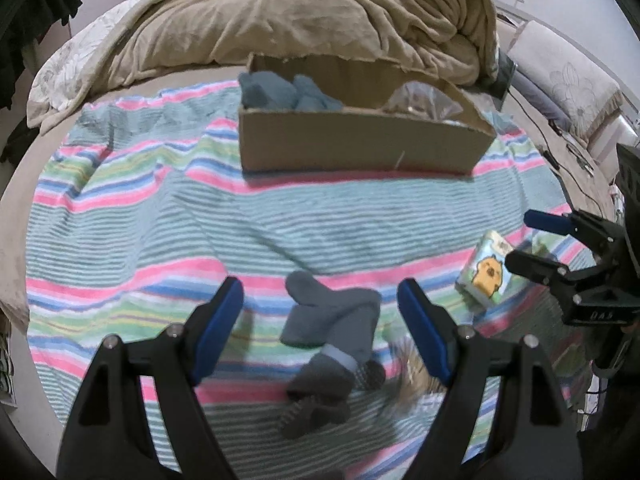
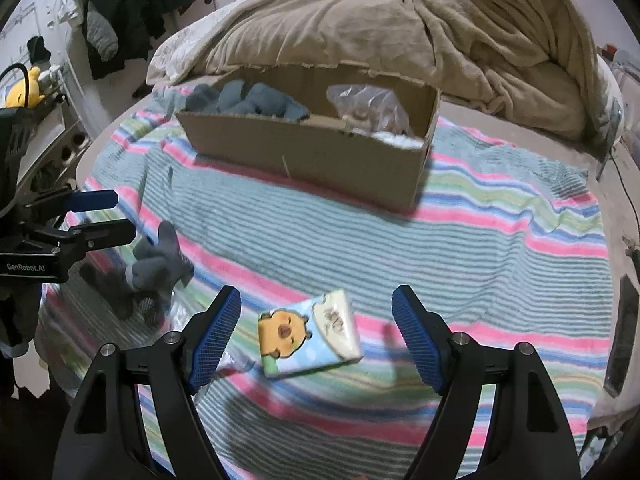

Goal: Organize objects
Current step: 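Grasp the grey socks with the left gripper while the right grasps the cartoon tissue pack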

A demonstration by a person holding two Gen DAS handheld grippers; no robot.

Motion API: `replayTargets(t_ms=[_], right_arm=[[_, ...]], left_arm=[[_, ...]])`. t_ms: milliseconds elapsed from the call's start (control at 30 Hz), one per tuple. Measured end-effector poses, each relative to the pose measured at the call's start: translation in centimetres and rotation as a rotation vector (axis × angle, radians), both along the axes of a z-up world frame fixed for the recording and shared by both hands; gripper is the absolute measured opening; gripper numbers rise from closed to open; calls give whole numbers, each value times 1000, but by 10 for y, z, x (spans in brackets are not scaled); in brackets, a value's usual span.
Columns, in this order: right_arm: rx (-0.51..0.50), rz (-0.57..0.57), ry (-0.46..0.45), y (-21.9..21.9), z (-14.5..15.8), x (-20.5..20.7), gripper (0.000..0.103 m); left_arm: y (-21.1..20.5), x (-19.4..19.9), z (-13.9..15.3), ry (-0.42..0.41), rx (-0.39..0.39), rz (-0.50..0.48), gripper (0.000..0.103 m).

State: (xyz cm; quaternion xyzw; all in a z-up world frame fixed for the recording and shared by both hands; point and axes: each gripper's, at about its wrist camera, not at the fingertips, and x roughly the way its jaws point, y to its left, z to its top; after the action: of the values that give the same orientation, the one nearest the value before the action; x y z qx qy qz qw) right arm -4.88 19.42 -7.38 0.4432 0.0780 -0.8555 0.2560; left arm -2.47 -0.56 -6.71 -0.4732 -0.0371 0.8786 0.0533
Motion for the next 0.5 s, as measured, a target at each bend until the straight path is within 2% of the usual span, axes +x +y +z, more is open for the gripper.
replayTargets(t_ms=[500], right_arm=[[68, 19, -23, -11, -28, 6, 81]], left_arm=[[11, 4, -38, -88, -25, -69, 81]])
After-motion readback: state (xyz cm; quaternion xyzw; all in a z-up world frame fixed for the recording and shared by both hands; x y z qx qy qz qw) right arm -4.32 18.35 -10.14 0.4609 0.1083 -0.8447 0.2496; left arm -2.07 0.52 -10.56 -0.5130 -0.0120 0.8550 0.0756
